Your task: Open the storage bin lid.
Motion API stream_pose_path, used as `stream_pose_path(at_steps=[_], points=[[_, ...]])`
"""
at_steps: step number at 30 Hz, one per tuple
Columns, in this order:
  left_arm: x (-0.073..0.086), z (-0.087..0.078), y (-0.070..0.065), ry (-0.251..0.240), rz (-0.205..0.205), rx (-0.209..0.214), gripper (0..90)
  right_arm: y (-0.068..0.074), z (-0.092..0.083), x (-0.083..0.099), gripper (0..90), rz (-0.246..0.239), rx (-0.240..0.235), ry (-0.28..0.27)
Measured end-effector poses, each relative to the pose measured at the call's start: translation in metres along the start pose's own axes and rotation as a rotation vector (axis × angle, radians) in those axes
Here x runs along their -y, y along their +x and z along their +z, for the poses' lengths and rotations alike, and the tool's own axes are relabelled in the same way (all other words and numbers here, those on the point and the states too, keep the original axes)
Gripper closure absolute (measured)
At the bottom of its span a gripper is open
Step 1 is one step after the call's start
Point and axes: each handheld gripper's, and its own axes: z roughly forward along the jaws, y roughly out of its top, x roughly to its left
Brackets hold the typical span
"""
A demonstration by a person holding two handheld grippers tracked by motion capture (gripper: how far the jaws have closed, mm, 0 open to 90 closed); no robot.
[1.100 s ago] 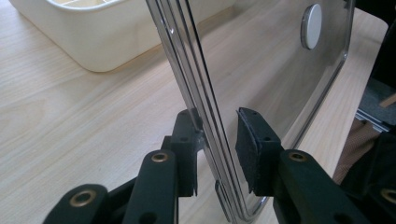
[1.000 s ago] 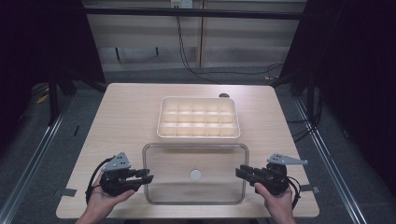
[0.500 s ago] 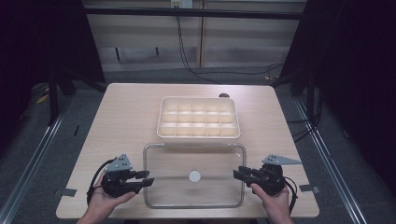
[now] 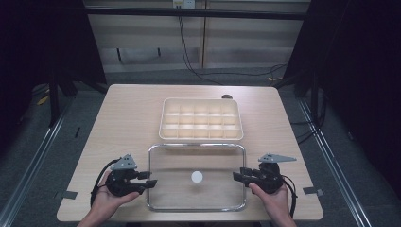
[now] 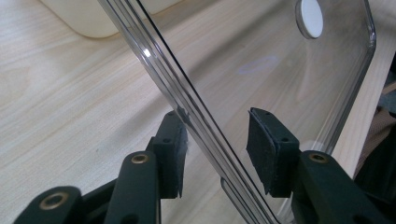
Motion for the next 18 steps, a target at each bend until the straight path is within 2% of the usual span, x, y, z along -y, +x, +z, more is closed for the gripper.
stream_pose_path(at_steps=[3, 8, 11, 14, 18], points=[[0.0, 0.001, 0.002, 0.008, -0.007, -0.005, 57.6, -0.002, 0.003, 0.001, 54.3, 0.007, 0.001, 0.003], [0.0, 0.004, 0.006, 0.023, 0.006, -0.02, 57.5, -0.005, 0.007, 0.001, 53.8, 0.026, -0.002, 0.011], [0.001, 0.007, 0.008, 0.022, -0.01, -0.015, 57.2, -0.007, 0.009, 0.001, 53.2, 0.035, -0.001, 0.02], [0.001, 0.008, 0.009, 0.029, -0.007, -0.013, 57.0, -0.007, 0.011, 0.001, 50.8, 0.018, 0.009, 0.034], [0.003, 0.011, 0.01, 0.026, -0.019, -0.011, 56.0, -0.008, 0.014, 0.002, 50.2, 0.026, 0.007, 0.043]])
